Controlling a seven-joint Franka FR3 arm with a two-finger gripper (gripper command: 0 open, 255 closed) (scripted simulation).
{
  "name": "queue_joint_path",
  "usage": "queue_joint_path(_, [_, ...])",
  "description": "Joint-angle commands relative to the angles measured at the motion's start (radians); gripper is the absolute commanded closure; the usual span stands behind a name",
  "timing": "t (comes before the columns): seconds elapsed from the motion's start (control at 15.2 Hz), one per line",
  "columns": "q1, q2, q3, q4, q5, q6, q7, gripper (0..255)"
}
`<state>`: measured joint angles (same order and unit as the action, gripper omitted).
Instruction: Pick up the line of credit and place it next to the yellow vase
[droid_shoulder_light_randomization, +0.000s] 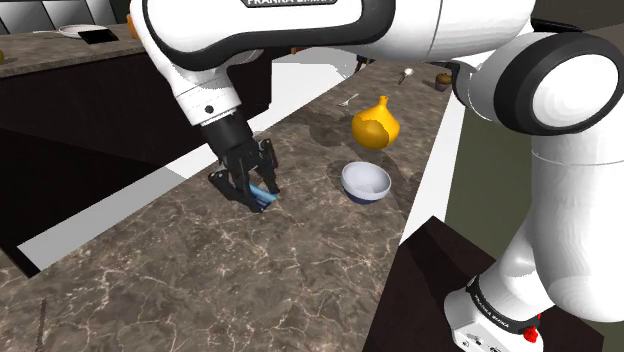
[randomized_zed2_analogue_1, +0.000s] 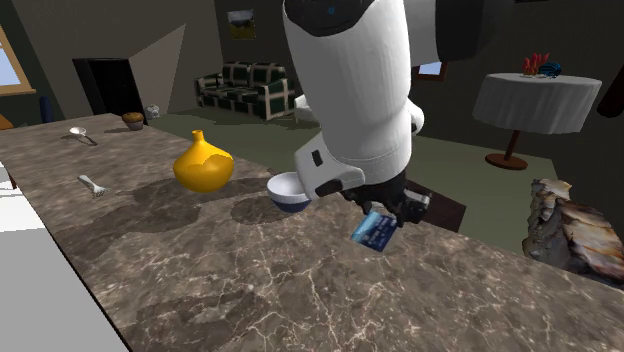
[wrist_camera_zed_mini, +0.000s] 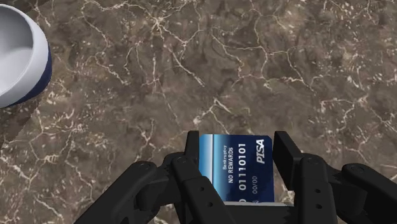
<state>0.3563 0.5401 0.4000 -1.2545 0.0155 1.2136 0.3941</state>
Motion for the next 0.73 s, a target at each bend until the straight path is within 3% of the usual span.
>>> queue_joint_path(0.0, [0.002, 0.001, 0.001, 0.027, 0.001, -0.026, 0.003, 255])
queue_joint_path(0.66, [0.024, 0.031, 0.005, 0.211, 0.001, -0.177, 0.029, 255])
